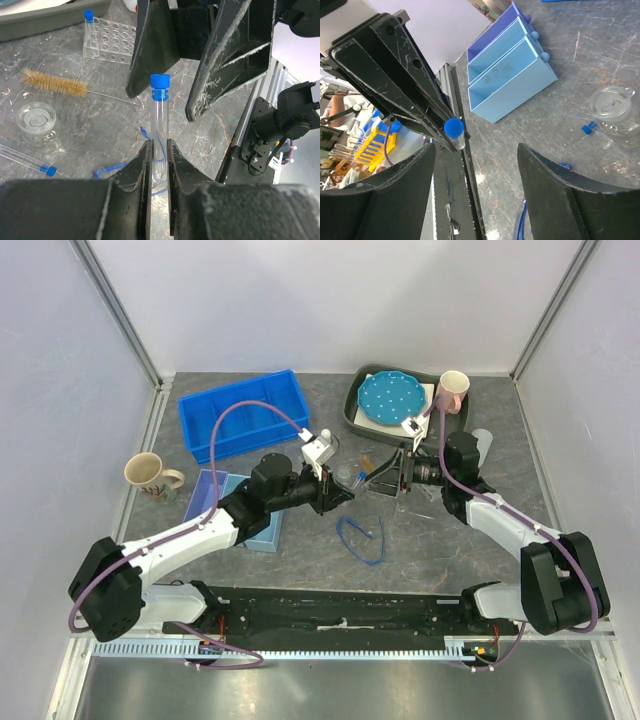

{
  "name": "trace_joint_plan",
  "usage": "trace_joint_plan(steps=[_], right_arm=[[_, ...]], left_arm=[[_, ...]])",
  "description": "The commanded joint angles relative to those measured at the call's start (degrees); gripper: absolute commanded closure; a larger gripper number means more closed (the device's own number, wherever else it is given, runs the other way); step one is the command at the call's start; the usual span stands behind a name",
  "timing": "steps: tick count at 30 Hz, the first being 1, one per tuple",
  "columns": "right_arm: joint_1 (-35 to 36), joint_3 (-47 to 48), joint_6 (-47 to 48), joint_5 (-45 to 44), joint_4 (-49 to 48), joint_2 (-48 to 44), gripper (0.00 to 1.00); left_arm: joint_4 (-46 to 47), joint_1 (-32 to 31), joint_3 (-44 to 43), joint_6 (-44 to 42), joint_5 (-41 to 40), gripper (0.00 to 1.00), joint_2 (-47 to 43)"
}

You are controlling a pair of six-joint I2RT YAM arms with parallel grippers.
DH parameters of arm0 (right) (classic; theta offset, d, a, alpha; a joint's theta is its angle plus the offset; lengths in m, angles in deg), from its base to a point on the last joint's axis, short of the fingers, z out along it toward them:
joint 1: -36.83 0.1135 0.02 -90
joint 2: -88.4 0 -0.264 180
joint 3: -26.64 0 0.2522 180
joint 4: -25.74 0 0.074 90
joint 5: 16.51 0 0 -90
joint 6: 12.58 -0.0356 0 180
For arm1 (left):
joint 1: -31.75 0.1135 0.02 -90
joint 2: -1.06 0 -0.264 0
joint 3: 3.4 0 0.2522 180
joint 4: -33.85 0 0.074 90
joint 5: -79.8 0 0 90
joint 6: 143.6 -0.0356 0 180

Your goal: Organize the chemistry lab equipment

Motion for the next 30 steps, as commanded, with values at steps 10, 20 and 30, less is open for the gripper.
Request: trace_joint_plan(steps=[10,20,30], right_arm=[[2.28,1.13,-3.16,-0.49,-4.18,1.46,0.37],[2.28,1.31,-2.63,0.12,-4.27,1.64,0.62],[2.28,1.75,1.14,0.92,-2.17,0.94,0.85]], left_arm=[[3.95,-1.68,-4.41,1.66,0.12,0.98,3.39],[3.07,-2.12,-4.24,0.87,-0.24,0.98,4.01],[1.58,-2.12,-4.41,1.92,-1.29,0.66,3.49]])
